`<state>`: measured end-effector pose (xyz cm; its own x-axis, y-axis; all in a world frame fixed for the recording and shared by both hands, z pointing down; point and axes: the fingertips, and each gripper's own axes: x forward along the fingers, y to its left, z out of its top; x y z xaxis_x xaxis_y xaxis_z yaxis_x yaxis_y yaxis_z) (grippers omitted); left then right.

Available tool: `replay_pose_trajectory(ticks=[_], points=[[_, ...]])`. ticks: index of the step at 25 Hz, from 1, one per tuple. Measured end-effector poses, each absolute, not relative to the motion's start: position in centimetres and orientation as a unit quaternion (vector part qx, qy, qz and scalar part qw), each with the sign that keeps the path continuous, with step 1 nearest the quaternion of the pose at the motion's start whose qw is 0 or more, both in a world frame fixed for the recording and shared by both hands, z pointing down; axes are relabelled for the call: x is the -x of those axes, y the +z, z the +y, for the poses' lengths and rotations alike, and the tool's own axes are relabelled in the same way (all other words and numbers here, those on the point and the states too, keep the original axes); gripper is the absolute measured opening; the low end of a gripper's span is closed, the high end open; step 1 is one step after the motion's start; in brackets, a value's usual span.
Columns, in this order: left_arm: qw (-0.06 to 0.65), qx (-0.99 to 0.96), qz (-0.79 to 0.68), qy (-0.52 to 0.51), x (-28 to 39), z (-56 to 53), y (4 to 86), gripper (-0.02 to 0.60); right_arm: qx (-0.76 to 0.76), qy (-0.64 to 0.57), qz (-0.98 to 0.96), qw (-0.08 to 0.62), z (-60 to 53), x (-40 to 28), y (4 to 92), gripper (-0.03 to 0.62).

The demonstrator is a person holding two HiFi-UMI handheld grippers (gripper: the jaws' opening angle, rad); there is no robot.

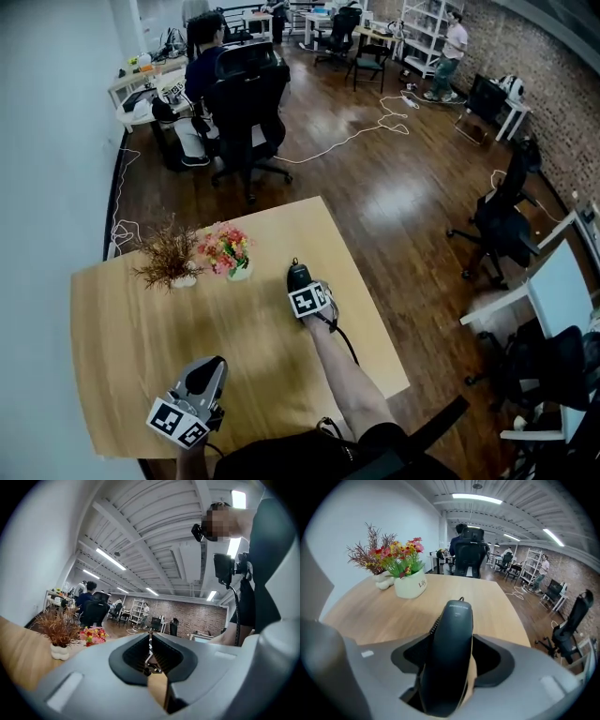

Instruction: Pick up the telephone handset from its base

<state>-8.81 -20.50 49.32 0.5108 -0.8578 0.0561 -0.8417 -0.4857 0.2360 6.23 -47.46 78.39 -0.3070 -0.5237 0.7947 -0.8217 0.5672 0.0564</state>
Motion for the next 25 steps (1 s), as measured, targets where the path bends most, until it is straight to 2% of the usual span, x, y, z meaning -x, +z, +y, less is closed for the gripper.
replay_pose_trajectory(ticks=[1,16,25], points=[[0.118,-0.859,-0.497,-0.036,9.1,-20.4,49.3,0.02,-0.431,0.187,-0.784,0.406,-47.3,-6.4,78.5,0.267],[0.123,-0.86,-0.492,-0.048,9.1,-19.6,49.6,0.02,-0.44,0.213,-0.801,0.345,-45.0,-7.8,77.8,0.256],[0.12,-0.869,-0.479,-0.041,7.2,-19.5,49.2,0.02,-0.455,0.245,-0.811,0.274,-45.2,-10.3,76.6,0.252]])
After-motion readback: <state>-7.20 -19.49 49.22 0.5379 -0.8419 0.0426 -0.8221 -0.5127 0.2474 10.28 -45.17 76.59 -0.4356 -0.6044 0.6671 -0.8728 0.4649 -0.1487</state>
